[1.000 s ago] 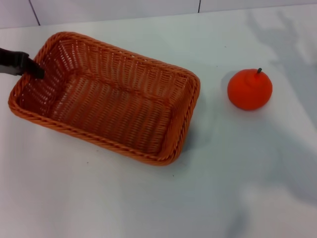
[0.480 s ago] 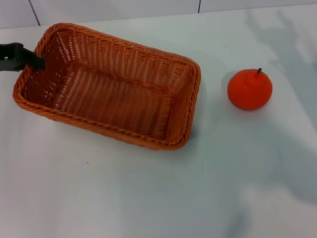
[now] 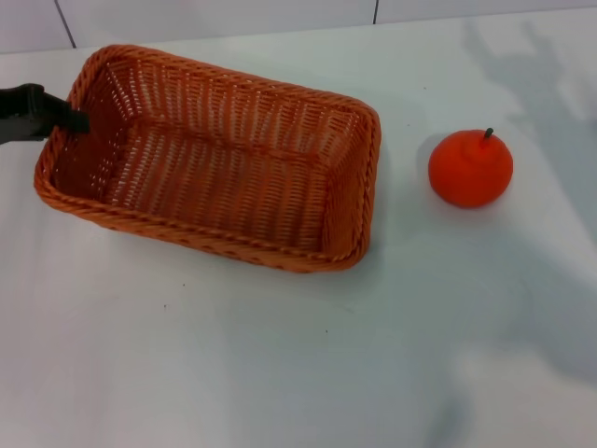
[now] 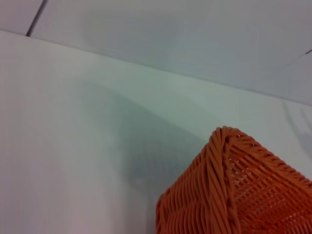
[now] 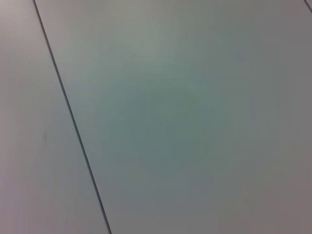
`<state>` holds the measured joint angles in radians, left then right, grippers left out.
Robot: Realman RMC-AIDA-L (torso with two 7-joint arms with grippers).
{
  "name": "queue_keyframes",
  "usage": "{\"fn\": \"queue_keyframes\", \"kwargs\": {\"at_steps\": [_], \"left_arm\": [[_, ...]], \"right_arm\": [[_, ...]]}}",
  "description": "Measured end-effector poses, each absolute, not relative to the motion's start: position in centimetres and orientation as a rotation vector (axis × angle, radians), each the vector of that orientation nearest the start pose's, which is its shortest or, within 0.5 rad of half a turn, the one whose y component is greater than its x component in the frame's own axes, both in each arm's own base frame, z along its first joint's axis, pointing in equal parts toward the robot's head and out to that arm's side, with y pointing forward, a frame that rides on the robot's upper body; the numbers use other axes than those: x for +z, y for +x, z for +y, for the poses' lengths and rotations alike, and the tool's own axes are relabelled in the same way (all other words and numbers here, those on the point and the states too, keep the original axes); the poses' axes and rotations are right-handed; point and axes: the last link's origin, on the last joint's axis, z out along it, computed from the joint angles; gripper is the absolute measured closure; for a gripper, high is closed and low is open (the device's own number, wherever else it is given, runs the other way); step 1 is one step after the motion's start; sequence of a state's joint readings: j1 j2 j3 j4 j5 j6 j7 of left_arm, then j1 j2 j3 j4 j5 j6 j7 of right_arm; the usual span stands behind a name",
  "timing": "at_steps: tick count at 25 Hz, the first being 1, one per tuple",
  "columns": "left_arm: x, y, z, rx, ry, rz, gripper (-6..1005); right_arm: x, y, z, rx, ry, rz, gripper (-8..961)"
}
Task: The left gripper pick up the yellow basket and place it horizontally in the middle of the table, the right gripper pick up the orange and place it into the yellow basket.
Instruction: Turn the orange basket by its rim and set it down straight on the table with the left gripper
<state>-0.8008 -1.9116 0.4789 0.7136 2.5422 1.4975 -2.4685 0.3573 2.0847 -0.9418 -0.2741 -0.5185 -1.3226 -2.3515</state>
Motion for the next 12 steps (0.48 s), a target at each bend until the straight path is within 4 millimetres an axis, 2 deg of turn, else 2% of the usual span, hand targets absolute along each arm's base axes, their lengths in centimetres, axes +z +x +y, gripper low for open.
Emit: {"fn": "queue_keyframes", "kwargs": {"at_steps": [12], "left_arm": [[7.3,-26.9,40.1,-0.519,-2.097,-1.843,820]], "right_arm": [[5.9,33.5,32.3,-1.348,-0.698,-1.462,92]]}}
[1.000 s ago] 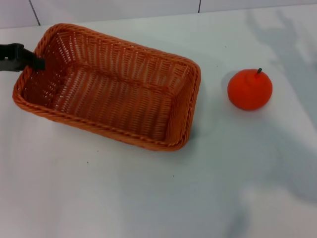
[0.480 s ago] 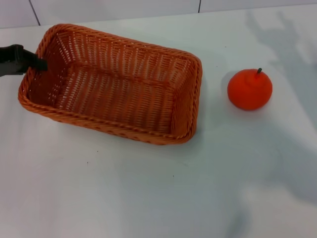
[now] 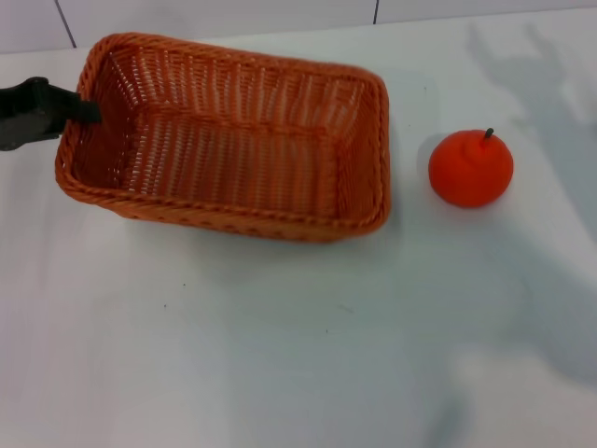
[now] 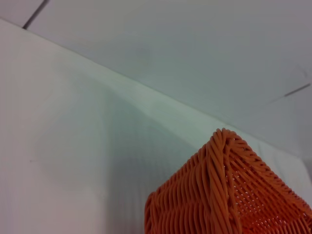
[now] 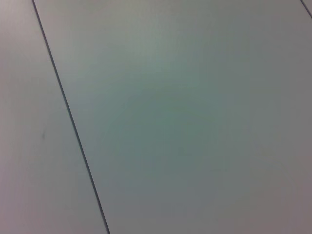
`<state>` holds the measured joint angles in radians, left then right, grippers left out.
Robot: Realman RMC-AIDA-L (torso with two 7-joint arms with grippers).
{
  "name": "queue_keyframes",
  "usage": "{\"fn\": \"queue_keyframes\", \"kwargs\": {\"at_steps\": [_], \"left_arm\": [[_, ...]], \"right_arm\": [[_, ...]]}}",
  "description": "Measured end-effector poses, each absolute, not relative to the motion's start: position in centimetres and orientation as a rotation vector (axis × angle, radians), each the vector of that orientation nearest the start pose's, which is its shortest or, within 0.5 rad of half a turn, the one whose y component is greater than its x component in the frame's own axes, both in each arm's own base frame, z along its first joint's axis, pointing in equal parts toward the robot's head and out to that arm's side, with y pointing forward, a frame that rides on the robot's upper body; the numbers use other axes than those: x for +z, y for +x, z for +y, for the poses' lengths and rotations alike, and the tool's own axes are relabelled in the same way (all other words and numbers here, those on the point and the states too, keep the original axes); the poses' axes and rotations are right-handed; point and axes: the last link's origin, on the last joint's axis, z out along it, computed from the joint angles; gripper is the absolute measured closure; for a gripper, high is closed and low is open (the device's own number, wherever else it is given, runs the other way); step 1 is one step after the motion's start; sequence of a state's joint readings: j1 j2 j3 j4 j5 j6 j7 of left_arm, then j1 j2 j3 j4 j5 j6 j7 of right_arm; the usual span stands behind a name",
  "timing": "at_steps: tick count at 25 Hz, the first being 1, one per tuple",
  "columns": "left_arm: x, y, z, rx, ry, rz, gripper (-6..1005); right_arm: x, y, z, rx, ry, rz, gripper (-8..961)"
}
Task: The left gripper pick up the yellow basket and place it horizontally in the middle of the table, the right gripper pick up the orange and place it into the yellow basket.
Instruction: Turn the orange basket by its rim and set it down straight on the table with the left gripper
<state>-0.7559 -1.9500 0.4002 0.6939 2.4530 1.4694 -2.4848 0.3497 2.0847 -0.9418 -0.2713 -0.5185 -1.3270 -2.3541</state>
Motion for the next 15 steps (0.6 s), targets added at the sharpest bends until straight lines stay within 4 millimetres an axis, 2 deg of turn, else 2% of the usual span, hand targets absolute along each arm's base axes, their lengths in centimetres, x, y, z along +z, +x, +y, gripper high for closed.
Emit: {"fn": "queue_keyframes", "kwargs": {"at_steps": [6,15], "left_arm": [[7.3,-28.1,39.3,-0.626,-2.012,-1.899,820],[6.5,-28.2,39.1,-0.64,-1.99,-1.909,821]], "right_arm": [[5.9,33.4,32.4,-1.348,-0.697,-1.463,94],[5.9,33.4,32.4,-1.349,-0.699,-1.464,98]]}}
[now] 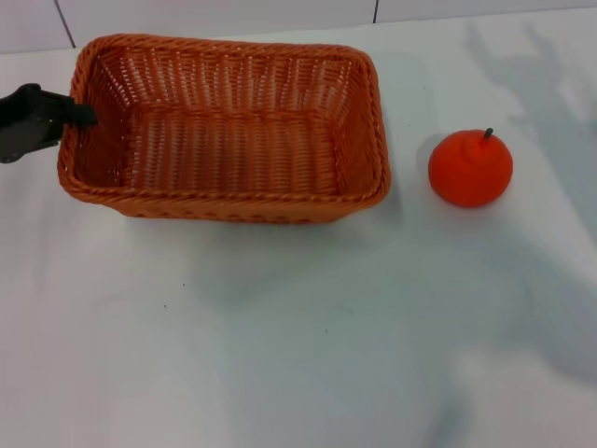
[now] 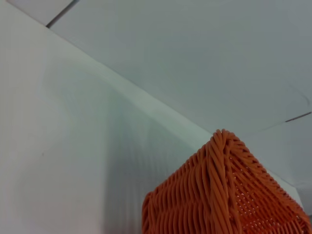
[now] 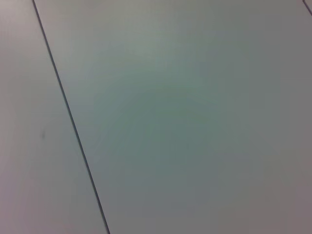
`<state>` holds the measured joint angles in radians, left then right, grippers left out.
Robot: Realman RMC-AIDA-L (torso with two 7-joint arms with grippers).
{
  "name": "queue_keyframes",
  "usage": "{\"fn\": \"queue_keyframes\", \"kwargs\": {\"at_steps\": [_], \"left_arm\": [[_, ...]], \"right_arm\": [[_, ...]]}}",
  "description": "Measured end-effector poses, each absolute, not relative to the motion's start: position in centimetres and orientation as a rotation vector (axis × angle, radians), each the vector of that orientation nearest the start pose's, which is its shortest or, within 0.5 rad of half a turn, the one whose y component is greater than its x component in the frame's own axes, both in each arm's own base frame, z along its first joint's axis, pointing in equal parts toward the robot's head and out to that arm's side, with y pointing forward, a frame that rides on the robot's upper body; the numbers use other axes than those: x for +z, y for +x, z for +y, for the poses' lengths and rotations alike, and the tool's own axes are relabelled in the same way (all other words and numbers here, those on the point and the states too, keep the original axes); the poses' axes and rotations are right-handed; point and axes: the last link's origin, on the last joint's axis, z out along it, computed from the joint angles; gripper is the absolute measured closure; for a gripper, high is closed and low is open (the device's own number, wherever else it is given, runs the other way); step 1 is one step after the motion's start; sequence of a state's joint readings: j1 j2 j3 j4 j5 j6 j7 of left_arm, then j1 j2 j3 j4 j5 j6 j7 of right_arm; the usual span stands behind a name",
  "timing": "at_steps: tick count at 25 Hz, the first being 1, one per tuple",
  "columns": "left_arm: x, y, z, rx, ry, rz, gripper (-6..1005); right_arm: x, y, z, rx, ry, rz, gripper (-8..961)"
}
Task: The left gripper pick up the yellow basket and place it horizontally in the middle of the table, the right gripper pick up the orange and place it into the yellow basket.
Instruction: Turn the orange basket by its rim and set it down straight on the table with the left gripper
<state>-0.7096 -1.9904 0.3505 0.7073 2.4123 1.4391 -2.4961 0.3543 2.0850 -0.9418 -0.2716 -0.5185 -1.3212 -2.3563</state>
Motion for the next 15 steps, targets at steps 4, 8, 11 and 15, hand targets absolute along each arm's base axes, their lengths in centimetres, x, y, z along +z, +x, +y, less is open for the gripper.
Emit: {"fn": "queue_keyframes", "kwargs": {"at_steps": [4,8,11,15], "left_arm": [[6.38,-28.34,39.15,-0.643,-1.972,-1.906,821],[6.31,-28.59,39.07,-0.648,-1.95,-1.899,821],[6.23,-28.66,39.02,-0.648,-1.944,-1.896,821],[6.1,-28.64,38.99,-0.634,-1.955,-1.89,821]], "right_arm": [[5.86,33.49,32.35,-1.351,-0.702,-1.464,100],[5.85,33.57,32.26,-1.353,-0.704,-1.463,101],[5.85,33.59,32.25,-1.354,-0.705,-1.464,102],[5.83,33.5,32.39,-1.353,-0.703,-1.465,104]]}}
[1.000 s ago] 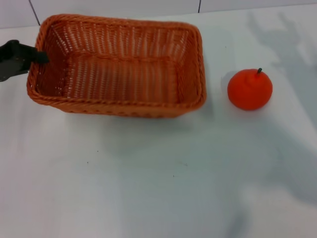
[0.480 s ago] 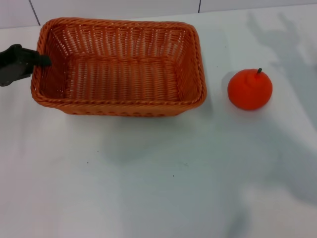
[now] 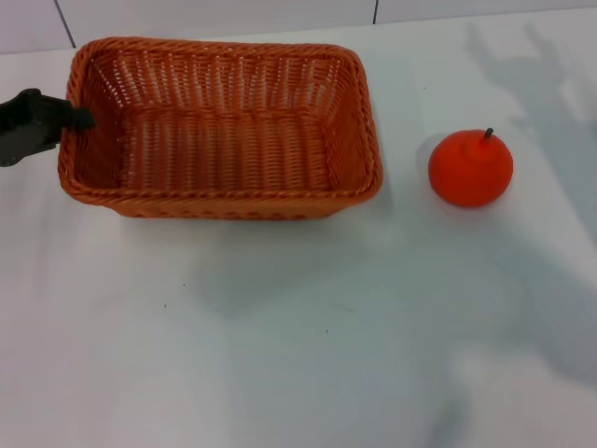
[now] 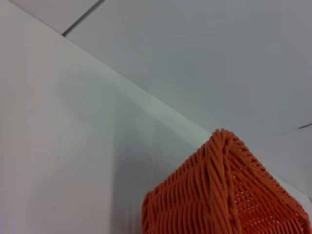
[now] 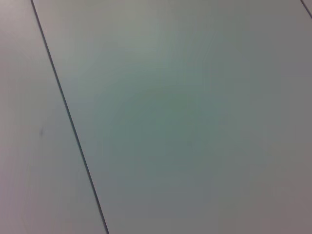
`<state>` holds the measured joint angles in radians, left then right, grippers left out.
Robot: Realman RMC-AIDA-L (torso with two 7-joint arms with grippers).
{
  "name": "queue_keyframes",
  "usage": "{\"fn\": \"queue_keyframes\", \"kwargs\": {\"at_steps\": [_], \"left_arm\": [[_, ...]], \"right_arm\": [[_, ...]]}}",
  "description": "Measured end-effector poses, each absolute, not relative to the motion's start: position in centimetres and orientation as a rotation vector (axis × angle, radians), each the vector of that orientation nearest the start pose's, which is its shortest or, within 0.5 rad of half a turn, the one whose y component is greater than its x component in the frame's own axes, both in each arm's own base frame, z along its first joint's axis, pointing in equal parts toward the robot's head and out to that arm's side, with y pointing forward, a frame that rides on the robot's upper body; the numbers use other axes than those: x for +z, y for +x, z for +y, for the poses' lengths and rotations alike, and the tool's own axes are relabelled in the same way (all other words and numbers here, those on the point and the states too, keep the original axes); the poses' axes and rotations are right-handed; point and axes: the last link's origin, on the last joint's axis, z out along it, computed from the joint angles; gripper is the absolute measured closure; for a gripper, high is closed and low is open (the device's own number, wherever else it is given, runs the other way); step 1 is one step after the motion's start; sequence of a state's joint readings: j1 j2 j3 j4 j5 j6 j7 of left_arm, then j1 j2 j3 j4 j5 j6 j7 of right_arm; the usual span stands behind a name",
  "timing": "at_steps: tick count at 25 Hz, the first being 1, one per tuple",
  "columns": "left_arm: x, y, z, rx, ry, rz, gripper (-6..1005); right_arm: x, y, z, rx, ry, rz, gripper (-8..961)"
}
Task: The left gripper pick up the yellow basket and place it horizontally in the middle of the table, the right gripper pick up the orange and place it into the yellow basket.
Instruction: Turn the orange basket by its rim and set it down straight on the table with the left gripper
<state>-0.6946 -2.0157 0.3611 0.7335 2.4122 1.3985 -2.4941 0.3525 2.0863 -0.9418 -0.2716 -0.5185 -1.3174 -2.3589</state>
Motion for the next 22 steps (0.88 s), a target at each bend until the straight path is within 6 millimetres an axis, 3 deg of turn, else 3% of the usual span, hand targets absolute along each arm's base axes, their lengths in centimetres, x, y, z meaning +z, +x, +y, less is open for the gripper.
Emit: {"fn": "queue_keyframes", "kwargs": {"at_steps": [22], "left_arm": [[6.38,-28.64,39.16,-0.601,-1.959,-1.839,812]], "right_arm": [[5.78,33.5,32.57,-1.367,-0.701,-1.474,113]]}}
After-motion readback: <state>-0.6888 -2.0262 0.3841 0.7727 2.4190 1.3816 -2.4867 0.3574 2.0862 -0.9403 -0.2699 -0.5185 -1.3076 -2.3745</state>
